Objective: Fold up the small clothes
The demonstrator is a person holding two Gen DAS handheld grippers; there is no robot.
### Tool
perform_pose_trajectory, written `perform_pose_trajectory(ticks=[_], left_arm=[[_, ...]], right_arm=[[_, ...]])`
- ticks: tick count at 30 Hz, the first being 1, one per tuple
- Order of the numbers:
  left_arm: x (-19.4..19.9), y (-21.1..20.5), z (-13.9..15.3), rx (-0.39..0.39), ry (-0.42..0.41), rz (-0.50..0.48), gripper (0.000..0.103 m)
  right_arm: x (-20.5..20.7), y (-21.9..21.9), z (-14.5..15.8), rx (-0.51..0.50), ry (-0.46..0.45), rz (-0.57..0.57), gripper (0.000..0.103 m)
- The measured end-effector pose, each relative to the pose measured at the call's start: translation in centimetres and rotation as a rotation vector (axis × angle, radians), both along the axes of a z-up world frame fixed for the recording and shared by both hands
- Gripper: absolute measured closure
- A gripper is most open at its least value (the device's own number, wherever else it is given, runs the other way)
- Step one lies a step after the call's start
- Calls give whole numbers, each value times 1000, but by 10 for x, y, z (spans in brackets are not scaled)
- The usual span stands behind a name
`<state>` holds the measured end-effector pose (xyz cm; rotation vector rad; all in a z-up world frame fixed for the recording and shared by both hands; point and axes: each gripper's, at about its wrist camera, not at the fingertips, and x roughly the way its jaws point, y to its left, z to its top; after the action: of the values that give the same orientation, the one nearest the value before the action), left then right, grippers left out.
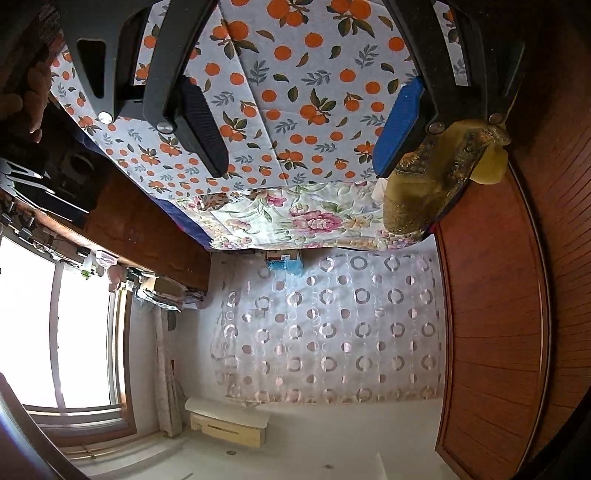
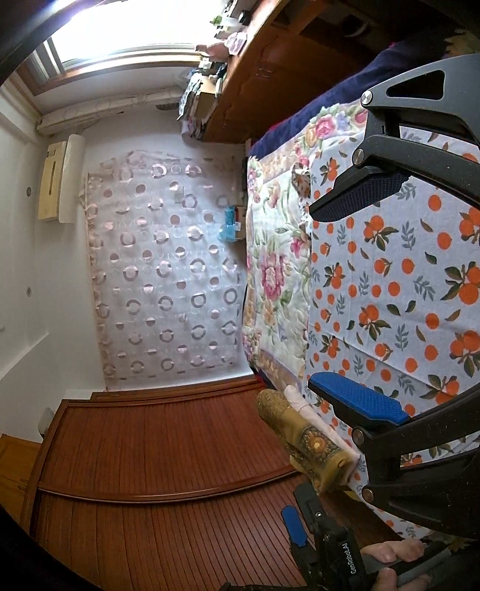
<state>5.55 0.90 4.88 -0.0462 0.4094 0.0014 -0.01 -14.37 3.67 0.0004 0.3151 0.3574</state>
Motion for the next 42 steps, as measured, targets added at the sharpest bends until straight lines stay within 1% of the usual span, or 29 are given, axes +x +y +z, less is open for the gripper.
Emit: perform_pose_trajectory(ticks=[20,42], left_arm=[[-1,3,-6,0,0,16,22],[-2,3,-5,4,-6,20,22]], right_arm=[[8,-21,10,-13,11,-6,18],[10,-31,7,-14,9,1,18]])
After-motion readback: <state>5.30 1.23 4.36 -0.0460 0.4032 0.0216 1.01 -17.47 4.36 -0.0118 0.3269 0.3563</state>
